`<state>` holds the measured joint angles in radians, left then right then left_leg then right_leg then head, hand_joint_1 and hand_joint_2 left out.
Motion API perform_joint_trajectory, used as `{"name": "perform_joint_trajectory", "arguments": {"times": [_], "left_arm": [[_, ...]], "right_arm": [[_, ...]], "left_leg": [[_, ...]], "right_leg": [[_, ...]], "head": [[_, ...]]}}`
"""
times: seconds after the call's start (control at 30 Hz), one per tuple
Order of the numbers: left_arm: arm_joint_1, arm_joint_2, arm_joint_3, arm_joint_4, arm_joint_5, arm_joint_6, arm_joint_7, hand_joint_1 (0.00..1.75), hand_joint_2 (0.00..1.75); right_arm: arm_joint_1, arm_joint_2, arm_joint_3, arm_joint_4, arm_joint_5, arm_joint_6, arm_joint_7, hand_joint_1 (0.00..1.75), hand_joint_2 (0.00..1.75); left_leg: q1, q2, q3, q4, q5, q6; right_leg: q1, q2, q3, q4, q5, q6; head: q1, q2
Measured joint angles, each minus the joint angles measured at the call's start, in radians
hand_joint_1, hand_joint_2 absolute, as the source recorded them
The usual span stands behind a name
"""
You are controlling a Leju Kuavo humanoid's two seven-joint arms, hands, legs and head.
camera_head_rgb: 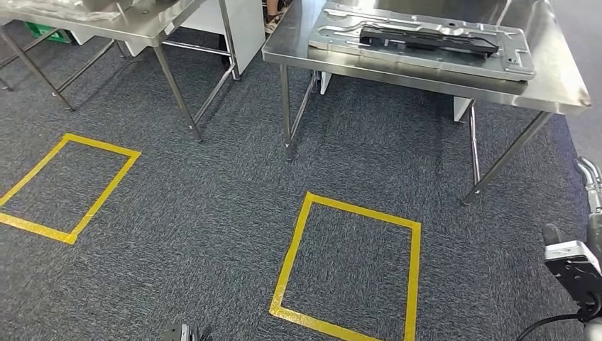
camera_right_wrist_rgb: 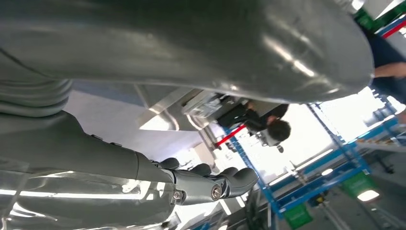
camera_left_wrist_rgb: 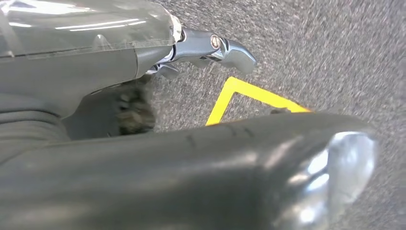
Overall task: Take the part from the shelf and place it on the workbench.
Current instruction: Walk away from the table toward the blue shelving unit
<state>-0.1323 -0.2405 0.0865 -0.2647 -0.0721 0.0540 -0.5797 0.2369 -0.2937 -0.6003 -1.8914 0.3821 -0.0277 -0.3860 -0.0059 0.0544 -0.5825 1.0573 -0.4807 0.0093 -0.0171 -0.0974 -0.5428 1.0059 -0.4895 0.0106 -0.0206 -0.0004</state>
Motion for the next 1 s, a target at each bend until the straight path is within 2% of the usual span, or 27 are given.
{"name": "perform_joint_trajectory", "arguments": {"times": [0.03,0.07,0.13,0.17,0.2,0.27,0.3,0.33,0.37,0.4,0.43,0.5,0.53,0.57,0.63,0.67,0.7,0.77,0.8,0.83,0.87,0.9,0.93,1.0], "left_arm": [[-0.003,0.0,0.0,0.0,0.0,0.0,0.001,0.0,0.0],[-0.005,0.001,0.0,0.0,0.0,0.0,0.002,0.0,0.0],[-0.006,0.002,0.0,0.0,0.001,-0.001,0.005,0.0,0.0],[-0.007,0.003,0.0,0.0,0.003,-0.001,0.006,0.0,0.0],[-0.009,0.005,0.0,0.0,0.005,-0.001,0.006,0.0,0.0],[-0.013,0.006,0.0,0.0,0.009,-0.003,0.007,0.0,0.0],[-0.014,0.007,0.0,0.0,0.011,-0.003,0.007,0.0,0.0],[-0.013,0.009,0.0,0.0,0.013,-0.003,0.007,0.0,0.0],[-0.012,0.01,0.0,0.0,0.015,-0.003,0.007,0.0,0.0],[-0.011,0.012,0.0,0.0,0.016,-0.003,0.007,0.0,0.0],[-0.011,0.014,0.0,0.0,0.018,-0.003,0.006,0.0,0.0],[-0.013,0.015,0.0,0.0,0.018,-0.004,0.006,0.0,0.0],[-0.013,0.016,0.0,0.0,0.018,-0.004,0.005,0.0,0.0],[-0.013,0.016,0.0,0.0,0.019,-0.004,0.003,0.0,0.0],[-0.009,0.019,0.0,0.0,0.024,-0.002,-0.001,0.0,0.0],[-0.007,0.02,0.0,0.0,0.028,0.0,-0.005,0.0,0.0],[-0.006,0.022,0.0,0.0,0.032,0.002,-0.009,0.0,0.0],[-0.007,0.024,0.0,0.0,0.041,0.008,-0.018,0.0,0.0],[-0.007,0.025,0.0,0.0,0.046,0.012,-0.022,0.0,0.0],[-0.005,0.025,0.0,0.0,0.051,0.016,-0.026,0.0,0.0],[-0.003,0.025,0.0,0.0,0.056,0.019,-0.029,0.0,0.0],[-0.001,0.026,0.001,0.0,0.06,0.021,-0.031,0.0,0.0],[0.0,0.027,0.001,0.0,0.064,0.023,-0.034,0.0,0.0],[0.0,0.03,0.002,0.0,0.072,0.023,-0.04,0.0,0.0]], "right_arm": [[-0.001,0.0,-0.001,-0.001,0.0,0.005,0.001,0.0,0.0],[-0.003,0.0,-0.002,-0.002,0.0,0.009,0.001,0.0,0.0],[-0.008,-0.002,-0.002,-0.004,-0.001,0.014,0.004,0.0,0.0],[-0.011,-0.003,-0.002,-0.006,-0.001,0.016,0.005,0.0,0.0],[-0.013,-0.005,-0.002,-0.007,-0.001,0.018,0.006,0.0,0.0],[-0.015,-0.006,0.001,-0.006,0.003,0.018,0.007,0.0,0.0],[-0.016,-0.005,0.004,-0.005,0.009,0.016,0.008,0.0,0.0],[-0.016,-0.004,0.009,-0.003,0.017,0.012,0.008,0.0,0.0],[-0.016,-0.003,0.015,-0.002,0.025,0.008,0.008,0.0,0.0],[-0.017,-0.002,0.022,-0.001,0.031,0.004,0.008,0.0,0.0],[-0.017,-0.002,0.027,0.0,0.033,0.002,0.008,0.0,0.0],[-0.019,-0.001,0.034,0.0,0.035,-0.001,0.008,0.0,0.0],[-0.019,-0.001,0.037,0.001,0.035,-0.002,0.009,0.0,0.0],[-0.021,0.0,0.041,0.002,0.035,-0.005,0.009,0.0,0.0],[-0.028,0.0,0.053,0.003,0.036,-0.013,0.011,0.0,0.0],[-0.035,-0.001,0.064,0.005,0.038,-0.02,0.012,0.0,0.0],[-0.043,-0.002,0.076,0.008,0.039,-0.029,0.013,0.0,0.0],[-0.063,-0.008,0.104,0.023,0.043,-0.049,0.017,0.0,0.0],[-0.077,-0.012,0.12,0.036,0.044,-0.058,0.019,0.0,0.0],[-0.095,-0.017,0.137,0.051,0.045,-0.065,0.022,0.0,0.0],[-0.116,-0.023,0.158,0.067,0.047,-0.07,0.024,0.0,0.0],[-0.138,-0.028,0.18,0.084,0.049,-0.073,0.026,0.0,0.0],[-0.162,-0.033,0.204,0.102,0.051,-0.076,0.027,0.0,0.0],[-0.211,-0.042,0.251,0.136,0.056,-0.083,0.029,0.0,0.0]], "left_leg": [[-0.004,0.012,0.017,-0.035,0.008,0.005],[-0.007,0.014,0.021,-0.049,0.008,0.009],[-0.006,-0.011,0.019,-0.056,0.016,0.019],[-0.004,-0.023,0.021,-0.062,0.021,0.025],[-0.001,-0.034,0.023,-0.068,0.026,0.03],[0.002,-0.056,0.024,-0.073,0.032,0.035],[0.002,-0.068,0.023,-0.072,0.033,0.036],[0.002,-0.081,0.022,-0.071,0.033,0.036],[0.002,-0.094,0.021,-0.068,0.033,0.035],[0.002,-0.108,0.021,-0.065,0.033,0.034],[0.003,-0.122,0.021,-0.061,0.032,0.032],[0.004,-0.149,0.017,-0.049,0.028,0.023],[0.005,-0.161,0.011,-0.045,0.028,0.017],[0.005,-0.172,0.005,-0.043,0.029,0.01],[0.007,-0.191,-0.005,-0.044,0.034,-0.003],[0.005,-0.18,-0.009,-0.038,0.029,-0.007],[0.003,-0.156,-0.021,-0.013,0.014,-0.011],[0.0,-0.091,-0.073,0.097,-0.046,-0.016],[0.001,-0.073,-0.108,0.17,-0.078,-0.017],[0.002,-0.066,-0.136,0.228,-0.099,-0.018],[0.002,-0.063,-0.149,0.255,-0.101,-0.017],[0.002,-0.06,-0.14,0.24,-0.083,-0.014],[0.001,-0.054,-0.112,0.185,-0.052,-0.009],[-0.01,-0.007,-0.036,0.037,0.007,0.007]], "right_leg": [[0.003,-0.01,0.002,0.001,-0.002,0.005],[0.005,-0.021,0.003,0.001,-0.003,0.01],[0.002,-0.034,0.007,0.0,-0.005,0.021],[-0.001,-0.018,0.006,0.009,-0.015,0.026],[-0.004,0.008,-0.003,0.035,-0.035,0.031],[-0.007,0.071,-0.051,0.143,-0.099,0.037],[-0.007,0.085,-0.083,0.211,-0.128,0.039],[-0.007,0.091,-0.108,0.259,-0.141,0.041],[-0.008,0.093,-0.118,0.275,-0.134,0.042],[-0.009,0.095,-0.109,0.25,-0.107,0.042],[-0.012,0.102,-0.083,0.19,-0.066,0.043],[-0.018,0.144,-0.026,0.066,-0.017,0.041],[-0.019,0.16,-0.011,0.031,-0.009,0.039],[-0.017,0.169,-0.006,0.02,-0.014,0.034],[-0.016,0.151,-0.008,0.018,-0.011,0.022],[-0.017,0.14,-0.007,0.016,-0.009,0.013],[-0.018,0.127,-0.006,0.012,-0.007,0.004],[-0.015,0.101,-0.005,0.009,-0.007,-0.008],[-0.011,0.088,-0.006,0.01,-0.007,-0.011],[-0.009,0.075,-0.006,0.01,-0.007,-0.012],[-0.006,0.062,-0.006,0.011,-0.008,-0.012],[-0.004,0.051,-0.005,0.011,-0.008,-0.013],[-0.002,0.039,-0.004,0.011,-0.008,-0.013],[0.004,0.017,-0.001,0.012,-0.011,-0.011]], "head": [[0.0,0.0],[0.0,0.0],[0.0,0.0],[0.0,0.0],[0.001,0.0],[0.001,0.0],[0.001,0.0],[0.001,0.0],[0.001,0.0],[0.001,0.0],[0.001,0.0],[0.001,0.0],[0.001,0.0],[0.001,0.0],[0.001,0.0],[0.001,0.0],[0.001,0.0],[0.001,0.0],[0.001,0.0],[0.001,0.0],[0.001,0.0],[0.001,0.0],[0.001,0.0],[0.001,0.0]]}}
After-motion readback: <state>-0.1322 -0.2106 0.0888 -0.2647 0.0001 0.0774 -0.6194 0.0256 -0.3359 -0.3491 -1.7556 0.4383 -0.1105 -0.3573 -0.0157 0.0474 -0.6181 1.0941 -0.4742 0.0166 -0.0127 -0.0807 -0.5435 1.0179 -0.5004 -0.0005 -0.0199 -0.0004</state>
